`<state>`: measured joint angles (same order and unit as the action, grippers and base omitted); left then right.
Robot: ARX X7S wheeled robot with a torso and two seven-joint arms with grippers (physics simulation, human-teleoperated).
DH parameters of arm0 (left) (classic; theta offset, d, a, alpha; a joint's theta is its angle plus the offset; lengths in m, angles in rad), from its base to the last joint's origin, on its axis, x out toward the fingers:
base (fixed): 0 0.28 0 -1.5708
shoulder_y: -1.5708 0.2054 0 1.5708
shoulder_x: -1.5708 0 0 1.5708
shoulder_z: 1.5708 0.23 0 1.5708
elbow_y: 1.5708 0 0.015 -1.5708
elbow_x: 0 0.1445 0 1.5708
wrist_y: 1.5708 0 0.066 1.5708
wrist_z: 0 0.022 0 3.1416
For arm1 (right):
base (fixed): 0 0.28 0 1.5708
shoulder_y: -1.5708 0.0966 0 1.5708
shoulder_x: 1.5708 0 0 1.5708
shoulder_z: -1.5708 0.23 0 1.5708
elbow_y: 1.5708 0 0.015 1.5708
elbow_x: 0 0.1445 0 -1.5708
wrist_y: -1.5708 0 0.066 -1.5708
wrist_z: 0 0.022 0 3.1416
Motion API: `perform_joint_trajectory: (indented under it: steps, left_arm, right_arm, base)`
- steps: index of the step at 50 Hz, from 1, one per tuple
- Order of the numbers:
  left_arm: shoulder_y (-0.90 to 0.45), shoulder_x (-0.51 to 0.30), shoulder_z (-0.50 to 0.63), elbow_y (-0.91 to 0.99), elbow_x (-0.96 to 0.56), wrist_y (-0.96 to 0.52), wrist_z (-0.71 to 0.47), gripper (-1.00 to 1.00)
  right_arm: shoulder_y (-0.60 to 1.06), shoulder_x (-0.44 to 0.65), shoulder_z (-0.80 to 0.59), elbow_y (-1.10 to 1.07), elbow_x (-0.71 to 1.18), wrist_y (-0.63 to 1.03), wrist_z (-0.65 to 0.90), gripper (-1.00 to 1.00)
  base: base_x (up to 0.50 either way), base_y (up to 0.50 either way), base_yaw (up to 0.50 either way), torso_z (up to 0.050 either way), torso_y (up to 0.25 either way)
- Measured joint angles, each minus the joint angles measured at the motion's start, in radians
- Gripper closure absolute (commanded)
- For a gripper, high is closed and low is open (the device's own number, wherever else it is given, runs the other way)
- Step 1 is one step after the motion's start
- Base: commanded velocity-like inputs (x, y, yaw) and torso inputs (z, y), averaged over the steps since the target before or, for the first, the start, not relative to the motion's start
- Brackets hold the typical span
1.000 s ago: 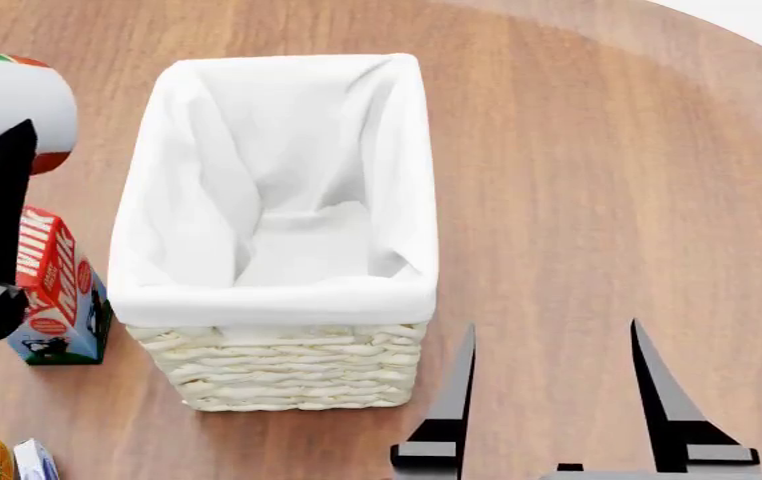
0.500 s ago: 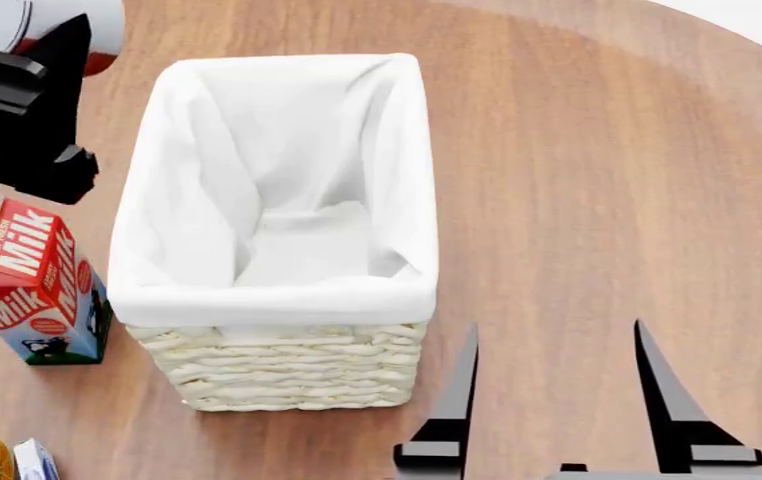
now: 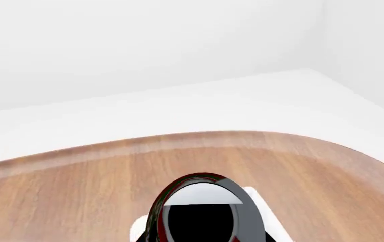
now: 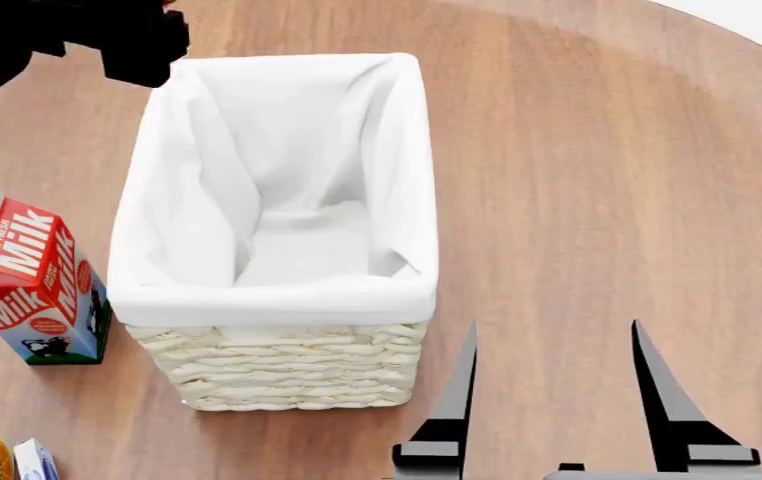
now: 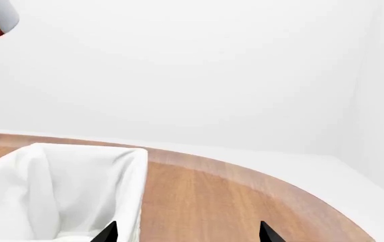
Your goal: Pick up the tomato sauce, and put it in the basket.
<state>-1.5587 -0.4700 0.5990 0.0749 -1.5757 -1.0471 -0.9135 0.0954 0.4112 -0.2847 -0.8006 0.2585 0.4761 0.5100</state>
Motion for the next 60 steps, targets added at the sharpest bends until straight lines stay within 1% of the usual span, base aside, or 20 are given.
perform_joint_trajectory:
  steps: [28,38,53,57,60]
  left_arm:
    - [-0.223,0.22,0.131,-0.508,0.206,0.041,0.221,1.0]
    - [-0.268,0.299,0.183,-0.681,0.257,0.044,0.295,1.0]
    - [-0.313,0.406,0.224,-0.956,0.244,-0.008,0.386,1.0]
    - [-0.328,0.427,0.275,-1.023,0.198,-0.007,0.405,1.0]
    - [-0.339,0.438,0.344,-1.068,0.136,0.005,0.416,1.0]
  right_arm:
    - [0.003,0.012,0.002,-0.021,0.009,0.017,0.01,-1.0]
    - [0.002,0.015,0.002,-0.02,0.013,0.014,0.011,-1.0]
    - [0.001,0.018,0.006,-0.017,0.02,0.008,0.013,-1.0]
    - [0.0,0.019,0.006,-0.018,0.021,0.009,0.015,-1.0]
    - [0.001,0.019,0.005,-0.015,0.021,0.007,0.015,-1.0]
  base:
    - [0.0,0.0,0.0,0.0,0.001]
    - [0.0,0.0,0.0,0.0,0.0]
    - [0.0,0.0,0.0,0.0,0.001]
    - [0.0,0.0,0.0,0.0,0.0]
    - [0.0,0.0,0.0,0.0,0.0]
